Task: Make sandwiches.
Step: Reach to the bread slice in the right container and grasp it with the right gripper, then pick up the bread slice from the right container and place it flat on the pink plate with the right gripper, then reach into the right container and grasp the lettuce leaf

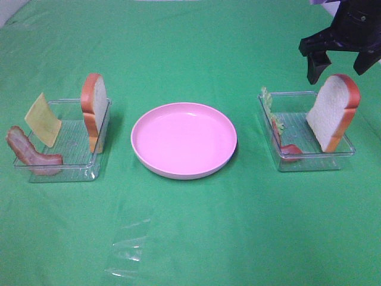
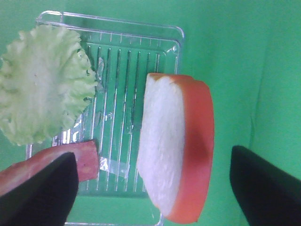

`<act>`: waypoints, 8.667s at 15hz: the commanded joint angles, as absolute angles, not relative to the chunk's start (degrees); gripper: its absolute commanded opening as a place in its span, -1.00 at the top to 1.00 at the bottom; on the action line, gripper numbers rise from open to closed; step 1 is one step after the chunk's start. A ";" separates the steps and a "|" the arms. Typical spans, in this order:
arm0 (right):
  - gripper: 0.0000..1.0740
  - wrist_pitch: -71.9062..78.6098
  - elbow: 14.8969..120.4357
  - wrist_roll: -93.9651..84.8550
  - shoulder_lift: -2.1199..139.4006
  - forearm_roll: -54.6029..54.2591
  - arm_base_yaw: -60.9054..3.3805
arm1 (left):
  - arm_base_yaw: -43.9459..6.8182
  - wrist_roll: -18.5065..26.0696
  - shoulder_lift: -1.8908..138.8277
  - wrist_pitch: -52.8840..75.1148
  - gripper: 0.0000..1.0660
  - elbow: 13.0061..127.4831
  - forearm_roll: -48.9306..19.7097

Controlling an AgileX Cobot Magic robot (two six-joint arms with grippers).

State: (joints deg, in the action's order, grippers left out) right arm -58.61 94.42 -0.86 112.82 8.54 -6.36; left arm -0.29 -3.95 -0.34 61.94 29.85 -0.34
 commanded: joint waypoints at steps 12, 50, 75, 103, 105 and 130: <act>-0.58 -56.44 94.82 -1.26 119.00 1.72 -0.06 | -0.11 -4.24 -0.11 61.59 -0.66 29.91 -0.29; 0.80 -62.68 110.29 0.00 120.26 -22.92 -26.24 | -0.11 -4.24 -0.11 61.59 -0.66 29.91 -0.29; -0.68 -58.27 110.12 -3.09 130.98 -20.11 -26.18 | -0.11 -4.24 -0.11 61.59 -0.66 29.91 -0.29; -0.66 -70.42 112.07 5.84 118.83 6.30 -16.27 | -0.11 -4.24 0.17 61.59 -0.66 29.91 0.00; -0.66 -67.90 110.12 5.84 121.98 2.86 -13.98 | -0.11 -4.24 0.17 61.59 -0.66 29.91 0.00; -0.65 -58.90 110.24 9.34 132.01 3.55 -13.98 | -0.11 -4.24 0.17 61.59 -0.66 29.91 0.00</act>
State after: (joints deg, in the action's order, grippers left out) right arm -59.30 110.52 8.54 132.07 2.98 -14.09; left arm -0.29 -3.95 0.11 61.94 29.85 0.00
